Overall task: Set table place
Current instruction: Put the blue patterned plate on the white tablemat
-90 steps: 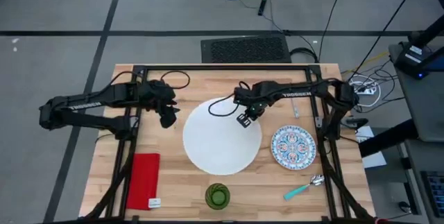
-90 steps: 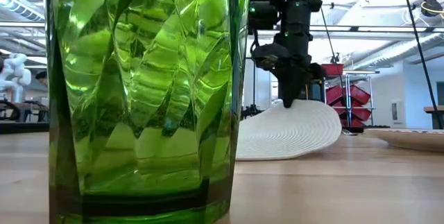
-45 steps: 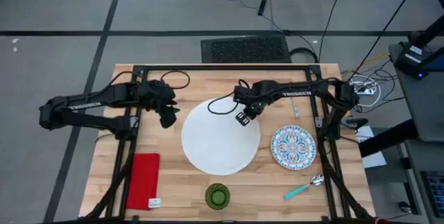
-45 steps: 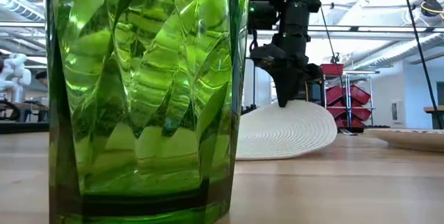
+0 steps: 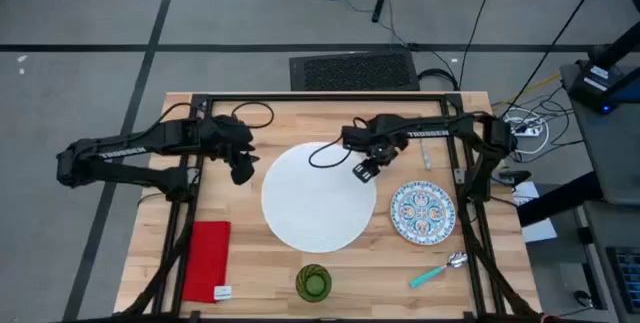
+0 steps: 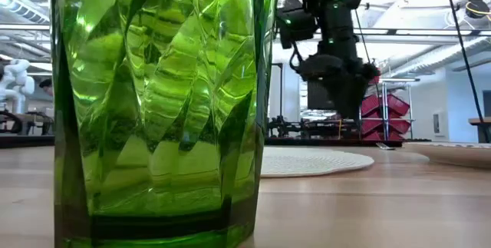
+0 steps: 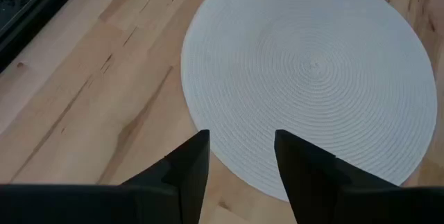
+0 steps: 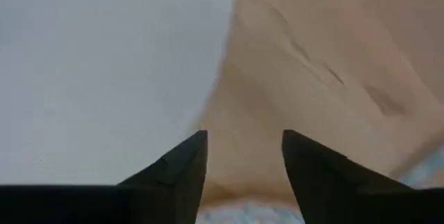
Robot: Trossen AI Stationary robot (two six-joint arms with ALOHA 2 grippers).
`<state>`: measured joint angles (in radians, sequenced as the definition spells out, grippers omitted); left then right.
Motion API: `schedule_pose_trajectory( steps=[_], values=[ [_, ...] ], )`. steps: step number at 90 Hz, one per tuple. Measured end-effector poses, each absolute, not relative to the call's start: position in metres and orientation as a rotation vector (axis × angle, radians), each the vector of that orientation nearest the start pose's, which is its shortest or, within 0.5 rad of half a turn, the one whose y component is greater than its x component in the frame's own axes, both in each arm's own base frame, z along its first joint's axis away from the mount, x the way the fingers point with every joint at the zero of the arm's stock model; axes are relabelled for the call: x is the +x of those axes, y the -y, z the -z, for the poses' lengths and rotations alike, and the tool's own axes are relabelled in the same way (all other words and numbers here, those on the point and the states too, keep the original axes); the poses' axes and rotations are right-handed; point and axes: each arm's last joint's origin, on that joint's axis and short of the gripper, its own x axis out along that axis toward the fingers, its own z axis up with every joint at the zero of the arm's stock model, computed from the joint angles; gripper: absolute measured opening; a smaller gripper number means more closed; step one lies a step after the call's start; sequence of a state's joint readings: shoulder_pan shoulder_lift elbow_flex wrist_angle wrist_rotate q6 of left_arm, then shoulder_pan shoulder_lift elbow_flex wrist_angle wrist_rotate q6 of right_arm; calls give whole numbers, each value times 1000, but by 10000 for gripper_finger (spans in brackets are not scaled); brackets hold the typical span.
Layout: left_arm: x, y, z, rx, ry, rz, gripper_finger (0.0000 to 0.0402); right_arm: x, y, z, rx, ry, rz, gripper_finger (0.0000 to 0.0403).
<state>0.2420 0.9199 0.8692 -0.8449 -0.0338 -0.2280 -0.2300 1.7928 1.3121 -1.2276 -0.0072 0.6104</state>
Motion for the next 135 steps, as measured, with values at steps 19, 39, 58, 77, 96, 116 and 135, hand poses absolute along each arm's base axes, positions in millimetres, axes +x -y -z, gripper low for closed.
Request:
schedule_pose_trajectory(
  steps=[19,39,58,77,96,116,135],
  values=[
    [167,-42,-289,-298,-815,-345,149,288,45,-218,646,-1730,704,173],
    [171,-43,-291,-248,-783,-319,149,272,40,-242,736,-1731,612,172],
    [172,-42,-291,-297,-779,-313,149,247,62,-241,586,-1780,265,172],
    [172,-37,-290,-344,-781,-312,149,232,64,-220,283,-1831,-133,171],
    [173,-33,-290,-392,-776,-316,149,231,67,-195,177,-1741,-293,171],
    [173,-32,-290,-409,-774,-317,149,221,72,-173,177,-1743,-310,171],
    [173,-32,-290,-413,-774,-320,149,209,78,-155,252,-1752,-241,171]
  ],
)
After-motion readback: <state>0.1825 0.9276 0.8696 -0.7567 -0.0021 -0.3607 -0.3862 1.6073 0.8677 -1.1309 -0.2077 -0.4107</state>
